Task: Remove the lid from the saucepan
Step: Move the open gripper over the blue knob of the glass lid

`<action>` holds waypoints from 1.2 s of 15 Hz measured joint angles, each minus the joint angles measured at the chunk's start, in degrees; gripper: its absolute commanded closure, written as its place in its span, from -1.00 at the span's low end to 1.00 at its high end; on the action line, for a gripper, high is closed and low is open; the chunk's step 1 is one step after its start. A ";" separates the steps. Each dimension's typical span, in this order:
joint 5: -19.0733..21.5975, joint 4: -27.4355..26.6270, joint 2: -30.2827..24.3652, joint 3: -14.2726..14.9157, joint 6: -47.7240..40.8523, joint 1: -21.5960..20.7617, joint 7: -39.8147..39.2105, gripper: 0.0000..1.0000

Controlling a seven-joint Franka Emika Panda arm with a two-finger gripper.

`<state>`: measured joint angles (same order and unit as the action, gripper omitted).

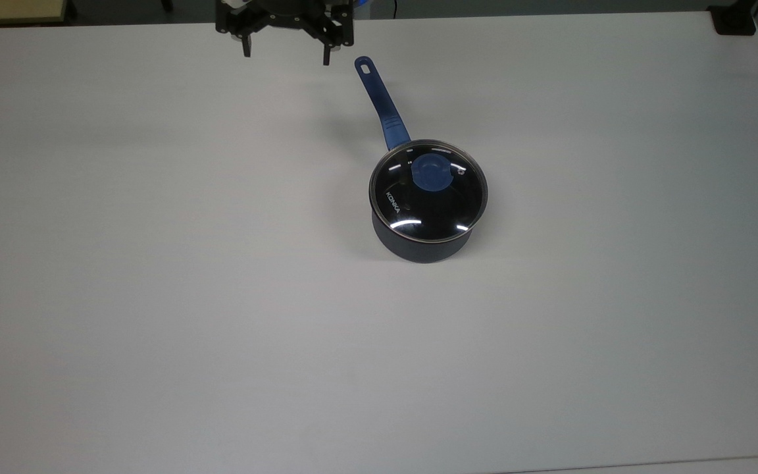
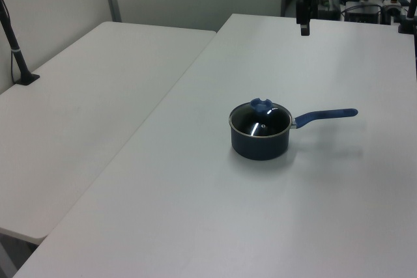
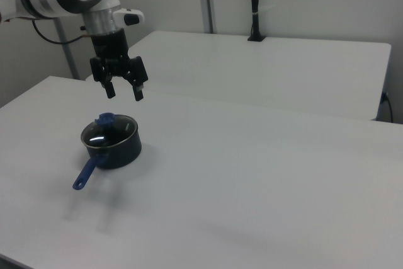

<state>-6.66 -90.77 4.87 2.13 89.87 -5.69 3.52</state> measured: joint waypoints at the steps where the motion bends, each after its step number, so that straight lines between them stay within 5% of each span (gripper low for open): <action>1: 0.00 0.01 -0.01 0.00 0.00 -0.29 0.00 -1.00; 9: 0.04 0.10 0.07 -0.02 1.57 -1.21 -0.62 -1.00; 18: 3.76 -0.27 7.32 -0.36 11.78 -10.72 -0.62 -1.00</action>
<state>-2.90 -91.04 12.19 1.78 101.65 -16.41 2.91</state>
